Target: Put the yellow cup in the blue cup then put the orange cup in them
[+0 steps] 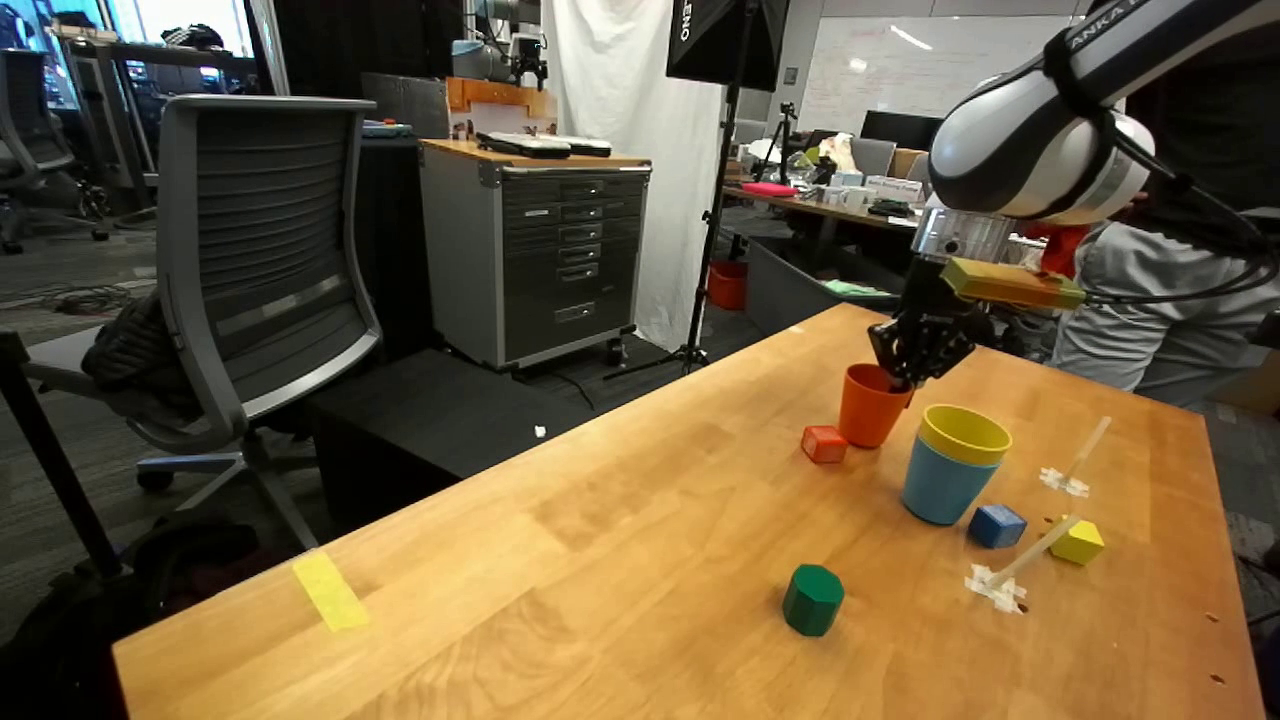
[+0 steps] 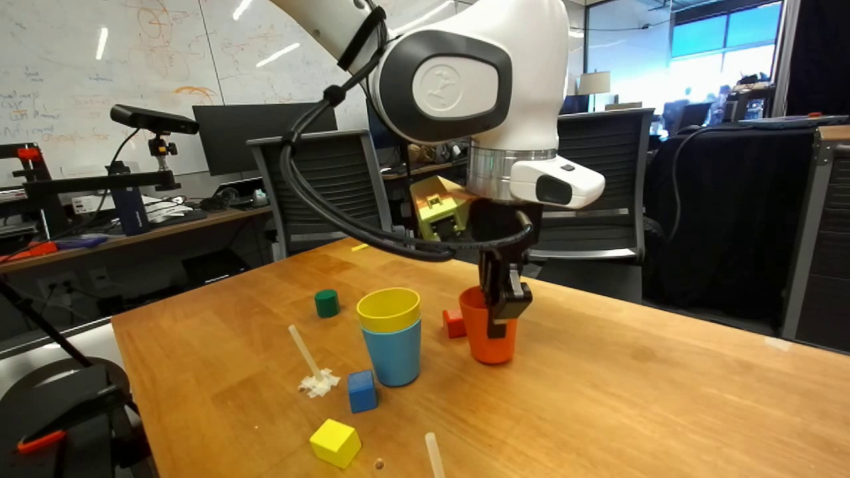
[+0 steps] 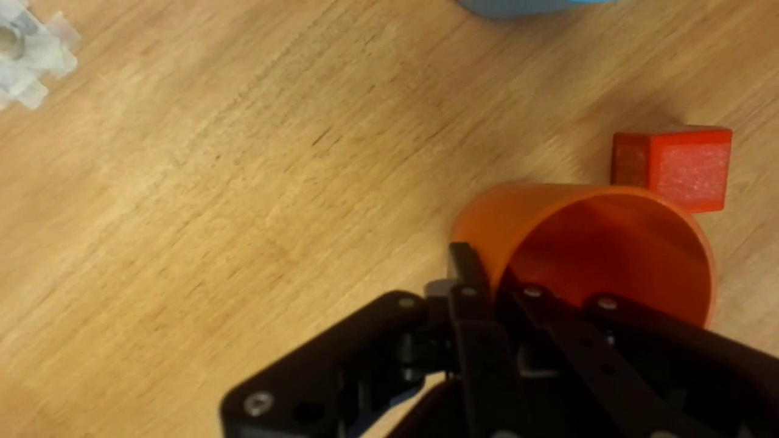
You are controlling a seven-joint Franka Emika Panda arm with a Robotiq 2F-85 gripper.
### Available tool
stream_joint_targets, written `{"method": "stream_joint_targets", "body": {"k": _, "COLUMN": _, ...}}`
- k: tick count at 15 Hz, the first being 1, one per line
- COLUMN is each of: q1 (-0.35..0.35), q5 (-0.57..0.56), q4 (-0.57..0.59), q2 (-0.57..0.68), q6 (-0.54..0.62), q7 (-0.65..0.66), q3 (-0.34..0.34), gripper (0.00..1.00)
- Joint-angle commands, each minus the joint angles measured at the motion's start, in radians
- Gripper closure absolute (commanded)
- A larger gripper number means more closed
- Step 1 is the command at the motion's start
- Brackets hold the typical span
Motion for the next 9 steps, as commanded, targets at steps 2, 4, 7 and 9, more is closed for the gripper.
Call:
{"method": "stream_joint_targets", "body": {"k": 2, "q1": -0.005, "q5": -0.005, "q4": -0.088, "q2": -0.130, "q6": 0.010, "q7": -0.018, "q3": 0.006, "gripper": 0.99}}
{"method": "stream_joint_targets", "body": {"k": 4, "q1": -0.008, "q5": -0.002, "q4": -0.123, "q2": -0.193, "q6": 0.000, "q7": -0.040, "q3": 0.009, "gripper": 0.99}}
{"method": "stream_joint_targets", "body": {"k": 7, "q1": -0.012, "q5": 0.012, "q4": -0.203, "q2": -0.307, "q6": 0.007, "q7": -0.095, "q3": 0.014, "gripper": 0.99}}
{"method": "stream_joint_targets", "body": {"k": 9, "q1": -0.012, "q5": 0.026, "q4": -0.261, "q2": -0.385, "q6": 0.008, "q7": -0.146, "q3": 0.018, "gripper": 0.99}}
